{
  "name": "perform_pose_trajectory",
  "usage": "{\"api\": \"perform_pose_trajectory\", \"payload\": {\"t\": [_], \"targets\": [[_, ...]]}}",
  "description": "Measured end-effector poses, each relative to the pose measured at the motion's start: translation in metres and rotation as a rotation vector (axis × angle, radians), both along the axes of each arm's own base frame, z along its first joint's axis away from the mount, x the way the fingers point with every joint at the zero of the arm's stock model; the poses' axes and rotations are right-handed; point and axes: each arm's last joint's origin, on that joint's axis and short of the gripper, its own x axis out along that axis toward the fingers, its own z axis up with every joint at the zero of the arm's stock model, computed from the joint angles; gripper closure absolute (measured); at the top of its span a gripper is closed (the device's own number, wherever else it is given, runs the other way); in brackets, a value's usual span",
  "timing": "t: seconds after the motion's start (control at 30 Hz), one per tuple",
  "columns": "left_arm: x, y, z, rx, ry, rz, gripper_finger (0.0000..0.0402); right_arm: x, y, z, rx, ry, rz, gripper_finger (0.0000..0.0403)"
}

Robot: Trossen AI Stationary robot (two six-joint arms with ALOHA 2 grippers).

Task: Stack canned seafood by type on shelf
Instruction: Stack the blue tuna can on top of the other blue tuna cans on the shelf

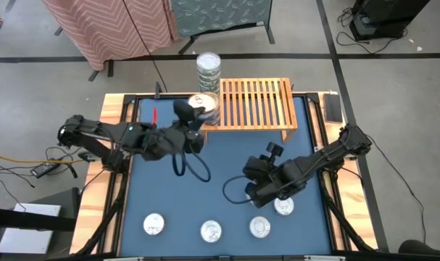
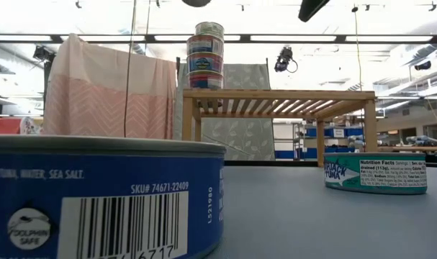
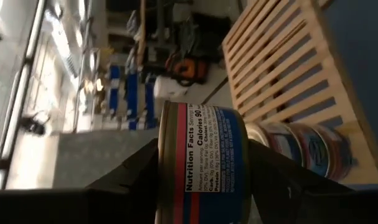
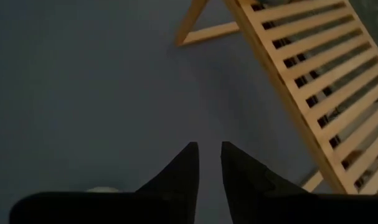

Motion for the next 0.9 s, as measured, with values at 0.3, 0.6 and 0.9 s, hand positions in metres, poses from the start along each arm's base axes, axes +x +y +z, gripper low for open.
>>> {"api": "perform_pose_trajectory", "payload": {"t": [0.3, 0.6, 0.9], "targets": [[0.009, 0.035, 0.008, -0.036, -0.046, -0.035, 0.0197, -0.01, 0.011, 0.0, 0.007, -0.027, -0.044, 0.0337], [0.001, 0.063, -0.023, 0.041, -0.031, -0.042, 0.0197, -0.012, 0.009, 0.0, -0.001, -0.015, -0.058, 0.0344], [-0.026, 0.065, -0.049, 0.199, -0.173, -0.043, 0.0194, -0.006, -0.004, 0.0, -0.009, -0.005, -0.099, 0.0347]]}}
